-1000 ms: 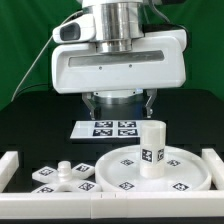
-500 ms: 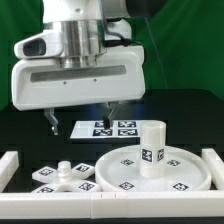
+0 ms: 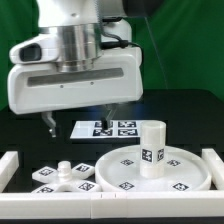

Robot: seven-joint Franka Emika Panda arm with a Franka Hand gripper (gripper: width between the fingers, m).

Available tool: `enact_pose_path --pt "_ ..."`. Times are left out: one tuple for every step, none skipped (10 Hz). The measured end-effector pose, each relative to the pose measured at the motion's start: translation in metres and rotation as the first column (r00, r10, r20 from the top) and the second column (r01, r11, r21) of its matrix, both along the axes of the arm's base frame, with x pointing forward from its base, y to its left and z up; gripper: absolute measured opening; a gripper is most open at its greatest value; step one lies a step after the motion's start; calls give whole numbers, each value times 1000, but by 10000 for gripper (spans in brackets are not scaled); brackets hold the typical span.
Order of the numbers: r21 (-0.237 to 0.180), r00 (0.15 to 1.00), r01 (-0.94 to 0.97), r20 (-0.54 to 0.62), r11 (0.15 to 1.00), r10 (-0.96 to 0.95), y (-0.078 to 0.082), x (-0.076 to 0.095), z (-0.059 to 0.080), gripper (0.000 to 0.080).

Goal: Assemble round table

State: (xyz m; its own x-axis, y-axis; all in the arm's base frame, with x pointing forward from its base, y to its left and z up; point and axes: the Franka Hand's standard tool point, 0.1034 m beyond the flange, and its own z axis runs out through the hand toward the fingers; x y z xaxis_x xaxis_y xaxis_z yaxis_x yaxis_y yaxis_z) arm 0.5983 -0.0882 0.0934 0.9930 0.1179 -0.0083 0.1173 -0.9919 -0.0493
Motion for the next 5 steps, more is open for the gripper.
enact_pose_path --pt "-13 1000 24 -6 1000 -24 -5 16 -1 649" --pt "-21 998 58 -14 998 -58 -9 23 -11 649" --pt "-20 998 59 -20 998 -59 -9 25 -14 649" --pt "-21 998 58 -19 998 -59 -9 26 -14 649" --pt "-21 998 58 -20 998 -59 -9 25 -14 649"
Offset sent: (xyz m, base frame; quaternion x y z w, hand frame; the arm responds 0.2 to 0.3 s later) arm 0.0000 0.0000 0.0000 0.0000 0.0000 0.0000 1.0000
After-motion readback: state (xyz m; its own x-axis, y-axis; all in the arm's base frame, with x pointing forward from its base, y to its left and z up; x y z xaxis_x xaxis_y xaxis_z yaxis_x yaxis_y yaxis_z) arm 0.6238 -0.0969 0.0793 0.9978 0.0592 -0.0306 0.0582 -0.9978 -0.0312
